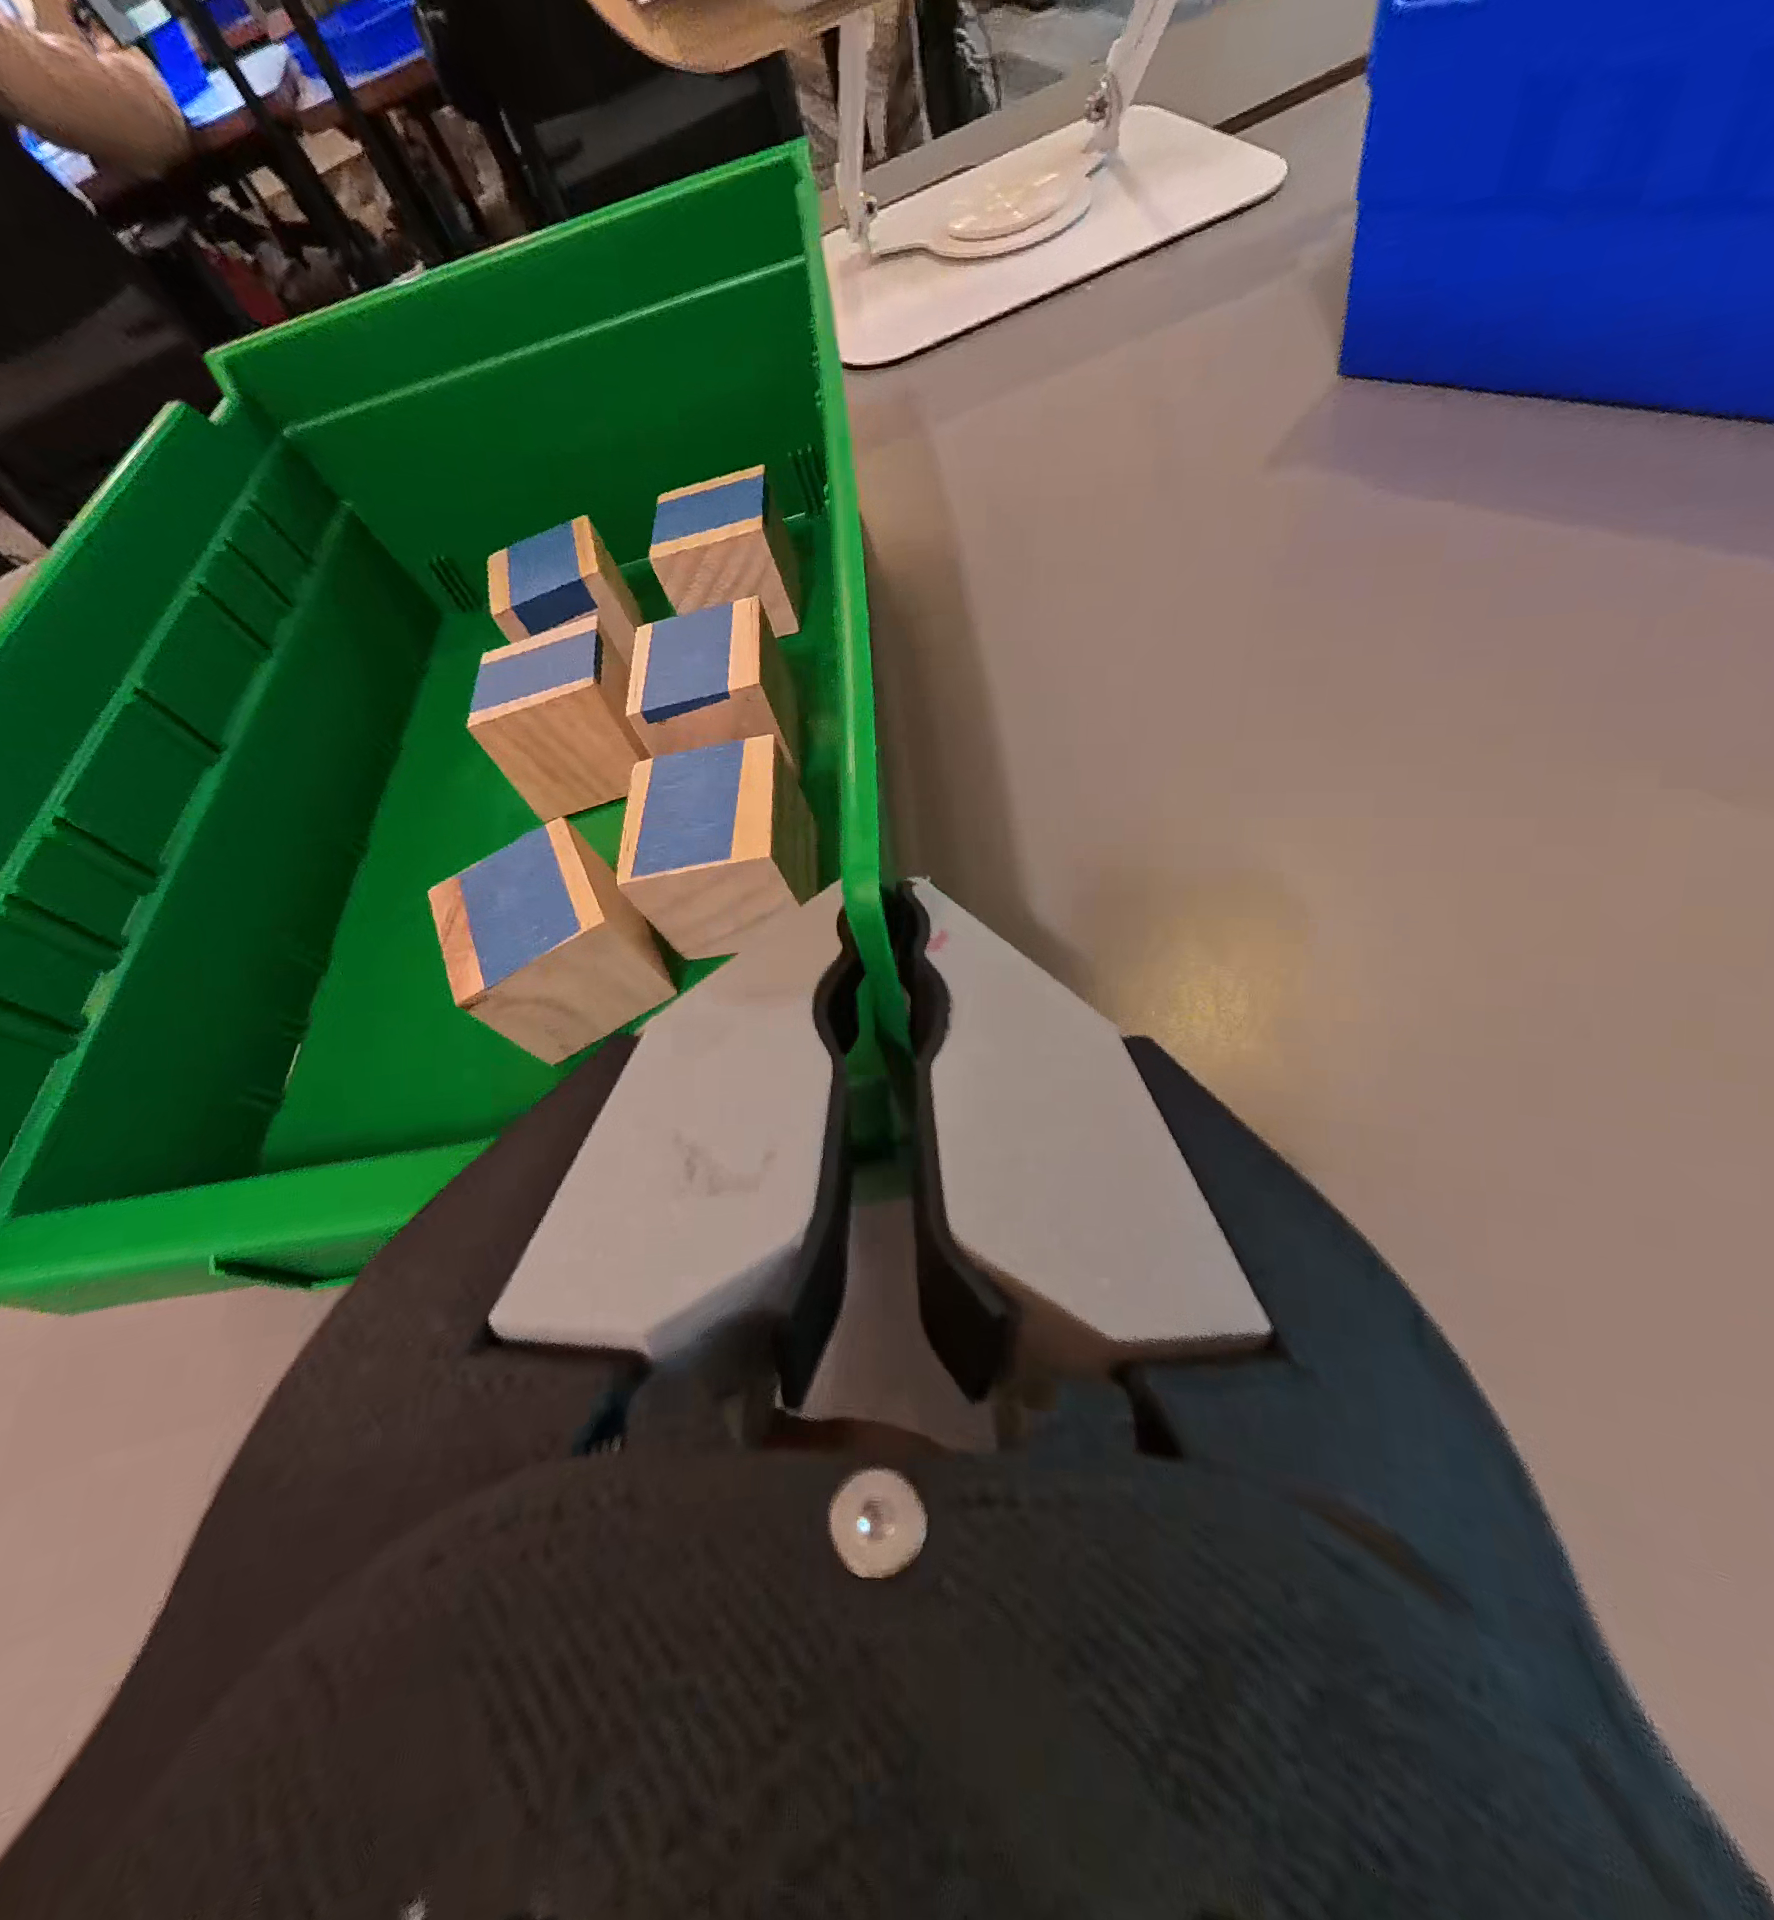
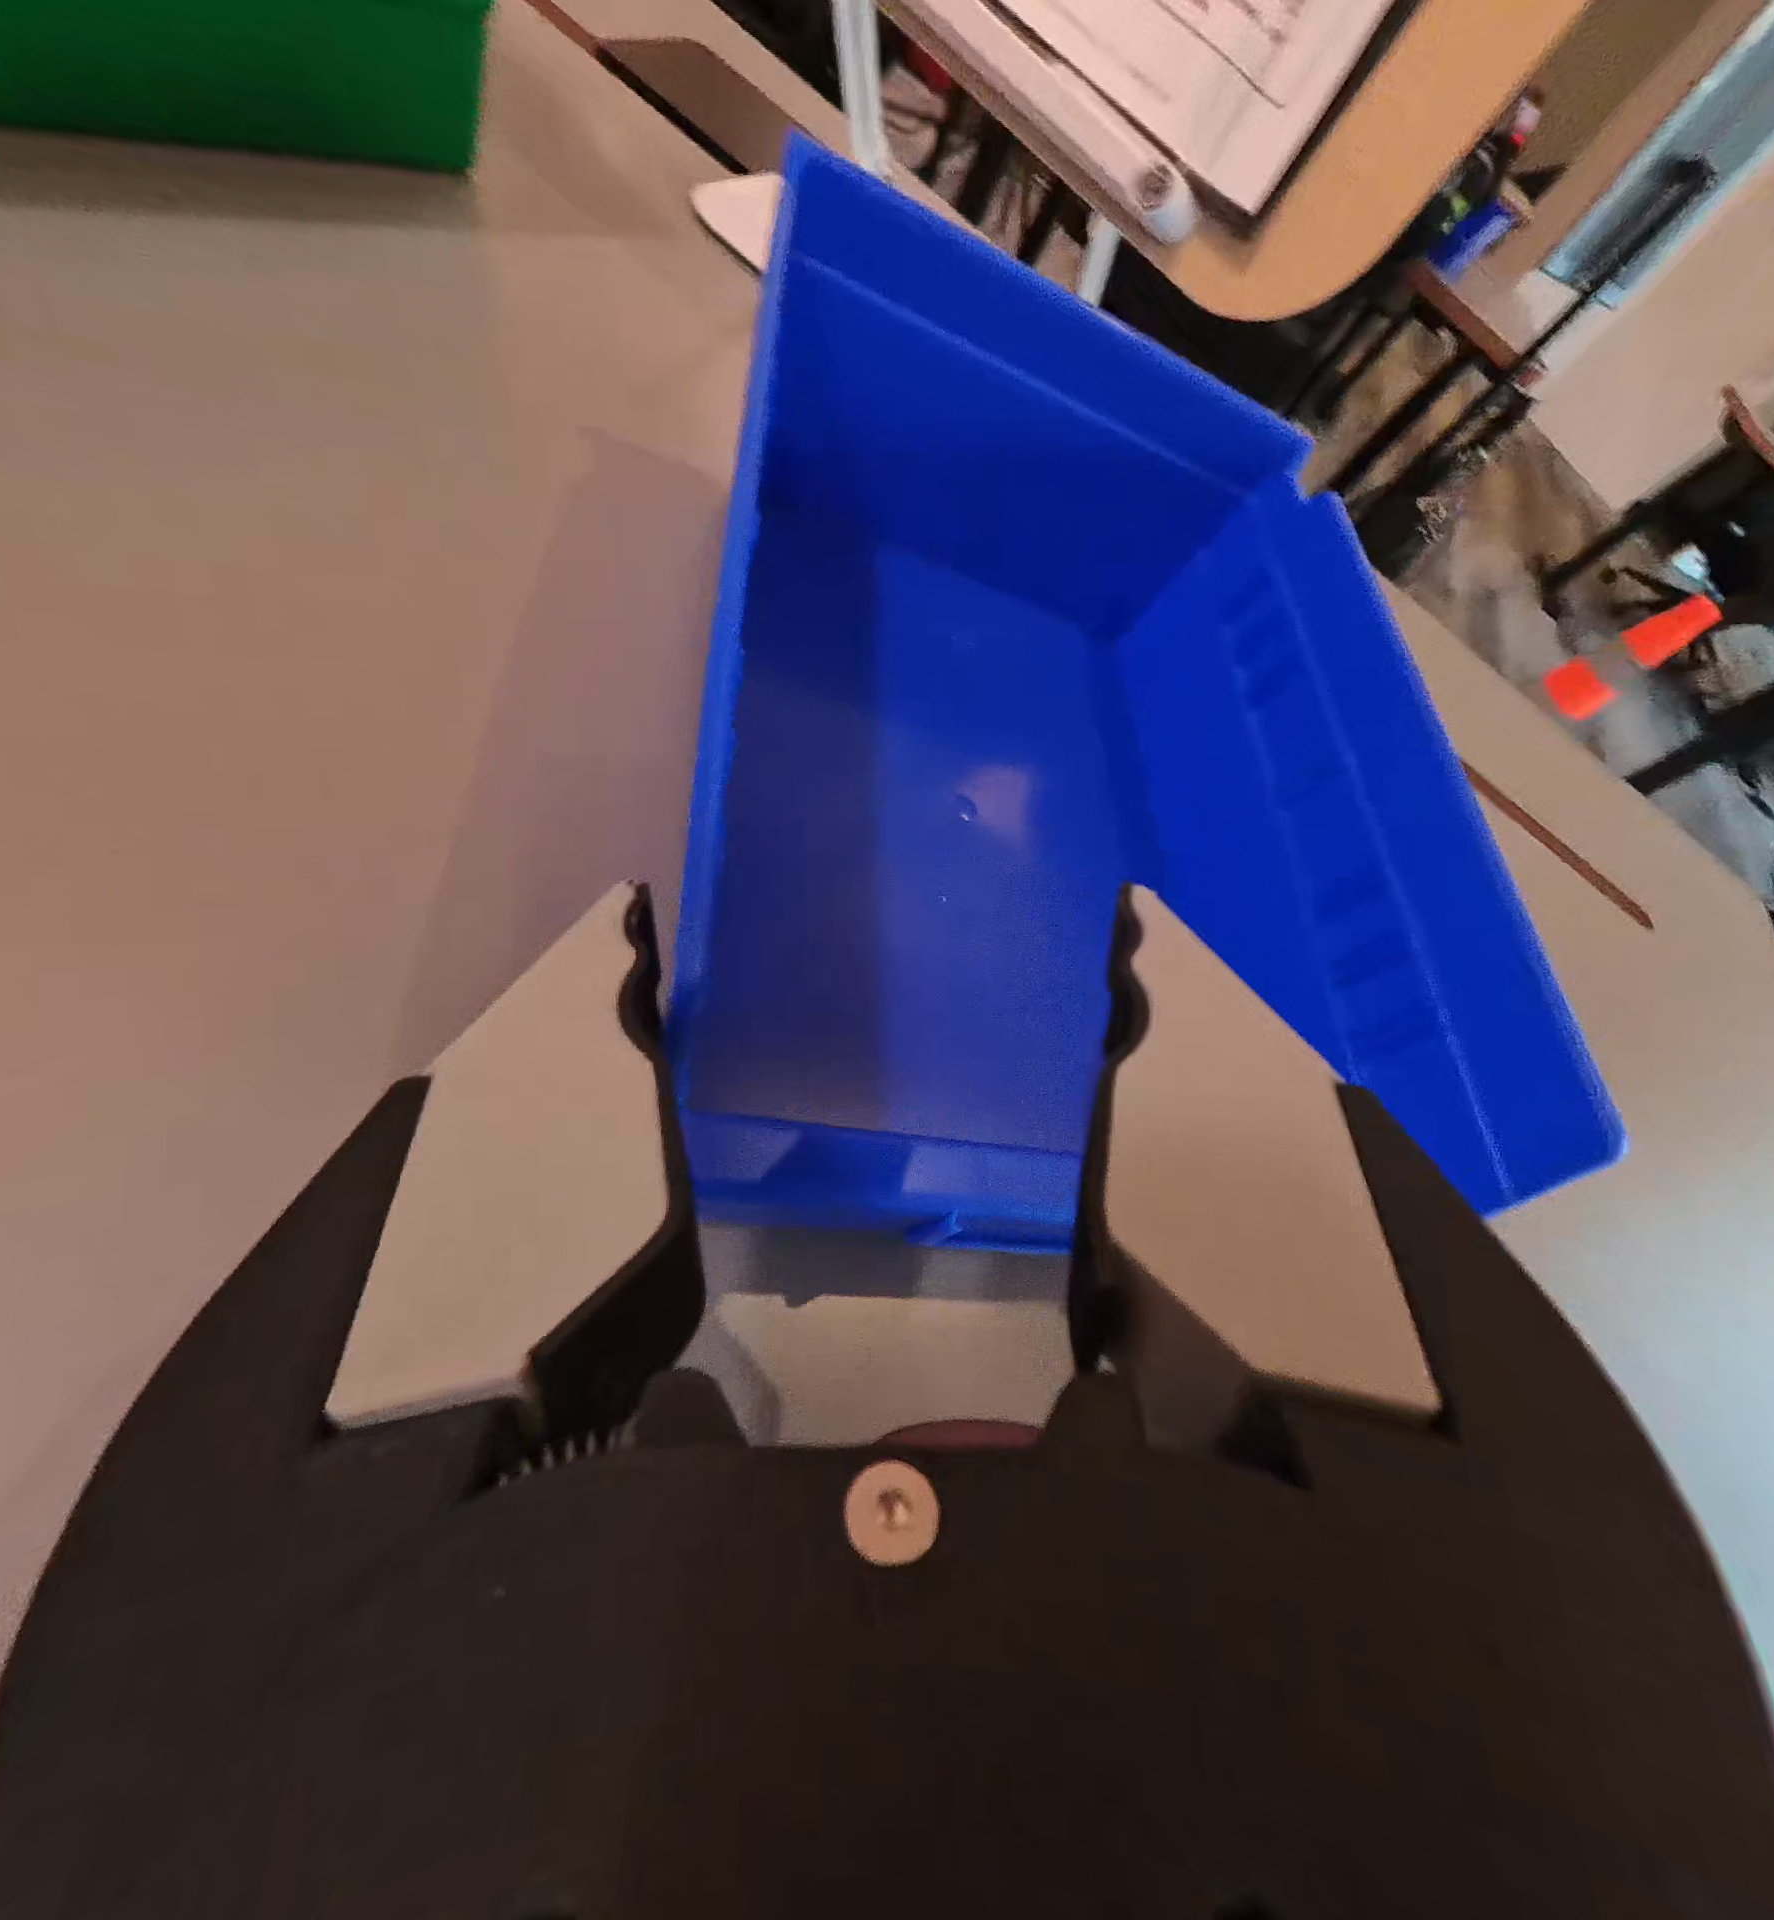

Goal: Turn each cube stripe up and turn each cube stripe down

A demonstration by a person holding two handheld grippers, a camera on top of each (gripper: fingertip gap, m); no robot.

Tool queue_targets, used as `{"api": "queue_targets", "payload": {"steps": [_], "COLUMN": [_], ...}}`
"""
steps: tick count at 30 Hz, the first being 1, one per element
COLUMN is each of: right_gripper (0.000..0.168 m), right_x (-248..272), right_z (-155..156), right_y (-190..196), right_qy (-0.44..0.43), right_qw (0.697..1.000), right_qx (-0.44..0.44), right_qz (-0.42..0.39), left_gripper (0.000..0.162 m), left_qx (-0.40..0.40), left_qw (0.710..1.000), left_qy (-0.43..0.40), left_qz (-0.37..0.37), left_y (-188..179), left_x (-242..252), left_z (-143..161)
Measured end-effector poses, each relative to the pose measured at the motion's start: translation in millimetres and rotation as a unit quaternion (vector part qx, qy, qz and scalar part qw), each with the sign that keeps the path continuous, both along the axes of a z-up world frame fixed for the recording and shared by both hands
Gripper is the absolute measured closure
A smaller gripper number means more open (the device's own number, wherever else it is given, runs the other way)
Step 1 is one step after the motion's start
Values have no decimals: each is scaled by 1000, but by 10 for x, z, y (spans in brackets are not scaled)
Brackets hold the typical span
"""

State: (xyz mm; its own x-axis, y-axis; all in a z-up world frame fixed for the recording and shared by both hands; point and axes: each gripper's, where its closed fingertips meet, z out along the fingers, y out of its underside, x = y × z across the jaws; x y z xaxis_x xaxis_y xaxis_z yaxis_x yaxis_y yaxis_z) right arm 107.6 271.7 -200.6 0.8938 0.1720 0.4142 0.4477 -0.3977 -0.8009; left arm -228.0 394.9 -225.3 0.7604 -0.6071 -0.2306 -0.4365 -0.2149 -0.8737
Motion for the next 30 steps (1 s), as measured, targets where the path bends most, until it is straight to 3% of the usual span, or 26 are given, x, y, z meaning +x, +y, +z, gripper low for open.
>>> {"api": "queue_targets", "payload": {"steps": [2,3,4,6,11,16,23,24,28,30], "right_gripper": [114,142,156,161,157,163,159,154,135,128], "right_x": [68,49,70,127,651,982,1229,1244,1165,933], "right_z": [-125,-194,-228,-233,-233,-234,-239,-217,124,382], "right_y": [36,25,11,-37,-210,-276,-243,-259,-380,-381], "right_qy": [-4,5,18,60,108,79,50,56,80,100], "right_qw": [1000,999,998,997,992,990,989,989,989,989], "right_qx": [-30,-47,-53,-54,-41,-28,-22,-20,28,69], "right_qz": [-4,8,7,14,-48,-110,-138,-135,-119,-82], "left_gripper": [160,161,161,160,160,160,154,149,98,90], "left_qx": [1,3,5,9,19,24,64,73,62,65], "left_qw": [1000,999,999,999,998,996,996,996,997,997], "left_qy": [-24,-41,-46,-38,-28,-27,-23,-25,-36,-40], "left_qz": [13,20,27,30,47,82,51,48,-7,-24], "left_y": [4,6,6,-17,-107,-35,-121,-152,-425,-539], "left_x": [3,-11,-41,-93,-264,-319,-21,-2,163,249], "left_z": [4,9,12,10,14,21,112,138,219,354]}}
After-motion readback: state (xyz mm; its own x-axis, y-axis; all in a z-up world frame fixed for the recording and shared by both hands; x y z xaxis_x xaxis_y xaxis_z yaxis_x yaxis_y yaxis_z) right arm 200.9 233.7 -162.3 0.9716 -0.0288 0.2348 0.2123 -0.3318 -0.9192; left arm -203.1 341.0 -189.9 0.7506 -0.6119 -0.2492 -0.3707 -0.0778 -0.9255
